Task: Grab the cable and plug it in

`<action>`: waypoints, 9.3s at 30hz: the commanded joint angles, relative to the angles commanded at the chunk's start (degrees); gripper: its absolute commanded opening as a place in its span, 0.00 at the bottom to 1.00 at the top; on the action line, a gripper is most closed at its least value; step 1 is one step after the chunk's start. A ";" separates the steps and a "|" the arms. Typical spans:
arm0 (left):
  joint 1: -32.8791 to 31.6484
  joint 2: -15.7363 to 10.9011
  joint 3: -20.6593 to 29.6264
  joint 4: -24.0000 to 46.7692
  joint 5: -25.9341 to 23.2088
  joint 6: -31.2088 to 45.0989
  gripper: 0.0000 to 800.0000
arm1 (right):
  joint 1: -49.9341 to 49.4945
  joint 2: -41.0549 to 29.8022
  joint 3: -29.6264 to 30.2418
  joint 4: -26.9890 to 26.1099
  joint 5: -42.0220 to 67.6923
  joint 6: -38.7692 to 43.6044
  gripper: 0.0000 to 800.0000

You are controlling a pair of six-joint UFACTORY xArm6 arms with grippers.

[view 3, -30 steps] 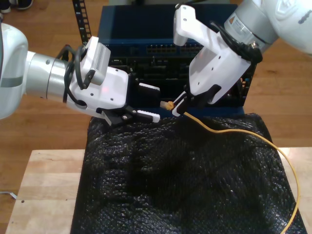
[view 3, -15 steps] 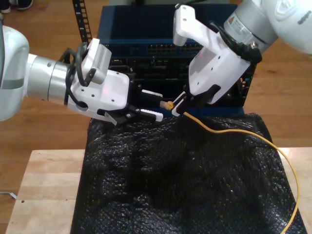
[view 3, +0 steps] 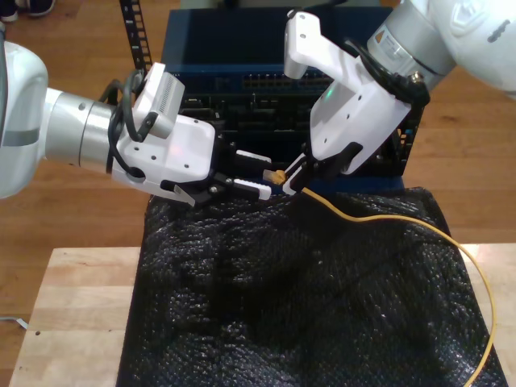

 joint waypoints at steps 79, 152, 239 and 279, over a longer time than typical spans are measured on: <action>0.09 1.05 0.18 -0.18 0.53 0.09 0.02 | 0.00 -0.26 -0.70 1.58 0.35 -2.20 1.00; 6.59 20.48 -1.58 -16.00 42.64 -16.62 0.03 | 17.14 -31.38 24.97 1.41 -37.27 -28.04 0.81; 6.42 22.07 -0.18 -16.88 45.45 -21.98 0.72 | 19.69 -31.47 27.25 2.46 -41.14 -27.16 0.00; 13.01 14.86 -13.80 -0.79 17.49 -21.10 1.00 | -2.73 -21.89 26.46 3.16 -45.45 -22.33 0.00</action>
